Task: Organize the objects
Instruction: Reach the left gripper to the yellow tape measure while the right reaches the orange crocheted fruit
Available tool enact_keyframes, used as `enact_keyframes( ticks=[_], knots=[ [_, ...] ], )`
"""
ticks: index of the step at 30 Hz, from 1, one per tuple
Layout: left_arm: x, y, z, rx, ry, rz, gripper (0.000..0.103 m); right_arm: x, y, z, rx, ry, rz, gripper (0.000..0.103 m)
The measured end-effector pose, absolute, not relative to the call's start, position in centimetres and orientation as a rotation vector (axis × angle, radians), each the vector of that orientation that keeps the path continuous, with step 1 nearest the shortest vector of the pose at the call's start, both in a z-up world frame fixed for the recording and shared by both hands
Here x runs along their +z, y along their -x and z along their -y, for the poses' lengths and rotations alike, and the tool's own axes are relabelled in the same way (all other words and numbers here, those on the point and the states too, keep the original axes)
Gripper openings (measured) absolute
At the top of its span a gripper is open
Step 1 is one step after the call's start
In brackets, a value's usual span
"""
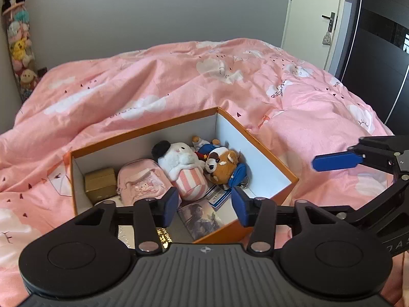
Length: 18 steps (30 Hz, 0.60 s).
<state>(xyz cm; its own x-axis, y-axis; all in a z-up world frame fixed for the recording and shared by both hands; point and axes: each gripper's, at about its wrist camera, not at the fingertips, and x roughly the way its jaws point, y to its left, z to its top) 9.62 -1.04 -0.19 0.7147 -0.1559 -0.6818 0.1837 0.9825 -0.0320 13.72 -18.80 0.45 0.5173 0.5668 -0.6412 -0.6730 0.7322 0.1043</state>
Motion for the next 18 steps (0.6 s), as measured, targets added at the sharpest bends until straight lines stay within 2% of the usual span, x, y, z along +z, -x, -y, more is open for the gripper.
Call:
enact_keyframes(
  ticks=[2, 4, 10, 11, 15, 18],
  knots=[
    [-0.3, -8.4, 1.0, -0.174, -0.057, -0.726, 0.069, 0.0, -12.6, 19.3, 0.69, 0.138, -0.694, 0.093],
    [-0.6, -7.3, 0.9, -0.153, -0.051, -0.709, 0.083, -0.5, -11.5, 19.7, 0.657, 0.128, -0.681, 0.093],
    [-3.3, -5.8, 0.3, -0.167, 0.048, -0.832, 0.08, -3.2, -9.7, 19.0, 0.695, 0.2, -0.794, 0.093],
    [-4.0, -5.7, 0.5, -0.161, 0.039, -0.861, 0.079, -3.8, -9.6, 18.7, 0.686, 0.22, -0.822, 0.091],
    [-6.2, -4.9, 1.4, -0.132, -0.047, -0.929, 0.077, -6.2, -9.7, 17.7, 0.696, 0.247, -0.947, 0.071],
    [-6.9, -4.7, 1.4, -0.13, -0.046, -0.964, 0.077, -7.7, -9.9, 17.4, 0.687, 0.256, -1.02, 0.068]
  ],
)
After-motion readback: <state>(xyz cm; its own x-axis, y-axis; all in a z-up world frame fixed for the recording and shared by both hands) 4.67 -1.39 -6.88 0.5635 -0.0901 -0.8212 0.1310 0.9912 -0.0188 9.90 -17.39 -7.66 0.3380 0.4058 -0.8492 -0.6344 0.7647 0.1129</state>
